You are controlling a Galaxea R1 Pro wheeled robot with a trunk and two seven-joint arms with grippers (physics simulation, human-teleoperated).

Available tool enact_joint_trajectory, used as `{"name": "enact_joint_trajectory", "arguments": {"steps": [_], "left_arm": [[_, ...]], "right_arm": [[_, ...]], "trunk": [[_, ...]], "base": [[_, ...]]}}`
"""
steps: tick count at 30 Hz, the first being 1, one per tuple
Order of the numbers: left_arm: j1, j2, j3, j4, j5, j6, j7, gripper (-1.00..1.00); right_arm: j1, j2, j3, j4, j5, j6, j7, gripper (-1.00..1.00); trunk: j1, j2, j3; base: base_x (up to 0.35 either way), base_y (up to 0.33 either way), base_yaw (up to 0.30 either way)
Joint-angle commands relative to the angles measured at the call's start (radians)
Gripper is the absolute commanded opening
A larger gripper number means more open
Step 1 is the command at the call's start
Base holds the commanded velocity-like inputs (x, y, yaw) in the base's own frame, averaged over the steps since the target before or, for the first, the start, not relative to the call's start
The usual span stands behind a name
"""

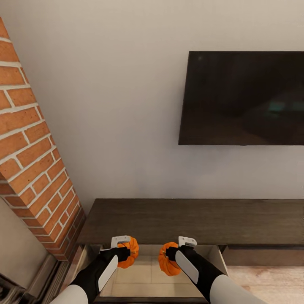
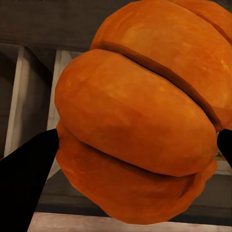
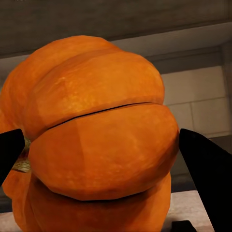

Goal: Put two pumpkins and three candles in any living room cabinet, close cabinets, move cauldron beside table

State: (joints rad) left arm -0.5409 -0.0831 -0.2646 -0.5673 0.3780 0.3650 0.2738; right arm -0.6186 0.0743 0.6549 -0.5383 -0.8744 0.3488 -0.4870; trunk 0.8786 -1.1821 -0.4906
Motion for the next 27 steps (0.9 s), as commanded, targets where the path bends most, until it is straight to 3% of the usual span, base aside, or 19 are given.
{"name": "enact_joint_trajectory", "arguments": {"steps": [1, 4, 19, 27], "left_arm": [[-0.001, 0.001, -0.006, -0.002, 0.01, 0.003, 0.01, -1.0], [-0.001, 0.001, -0.007, -0.002, 0.01, 0.003, 0.01, -1.0], [-0.001, 0.001, -0.008, -0.002, 0.013, 0.003, 0.013, -1.0], [-0.001, -0.001, -0.011, 0.018, 0.012, 0.001, 0.019, -1.0]], "right_arm": [[-0.001, -0.002, 0.006, -0.002, -0.007, 0.002, -0.008, -1.0], [-0.001, -0.004, 0.005, -0.002, -0.009, 0.003, -0.008, -1.0], [-0.001, -0.006, 0.005, -0.002, -0.011, -0.003, -0.007, -1.0], [-0.001, -0.029, 0.006, -0.001, -0.012, -0.008, -0.01, -1.0]], "trunk": [[0.0, -0.001, -0.001], [0.0, -0.001, -0.001], [0.058, -0.106, -0.048], [0.088, -0.162, -0.073]], "base": [[0.0, 0.0, -0.013], [0.0, 0.0, -0.005], [0.0, 0.0, 0.0], [0.0, 0.0, 0.0]]}}
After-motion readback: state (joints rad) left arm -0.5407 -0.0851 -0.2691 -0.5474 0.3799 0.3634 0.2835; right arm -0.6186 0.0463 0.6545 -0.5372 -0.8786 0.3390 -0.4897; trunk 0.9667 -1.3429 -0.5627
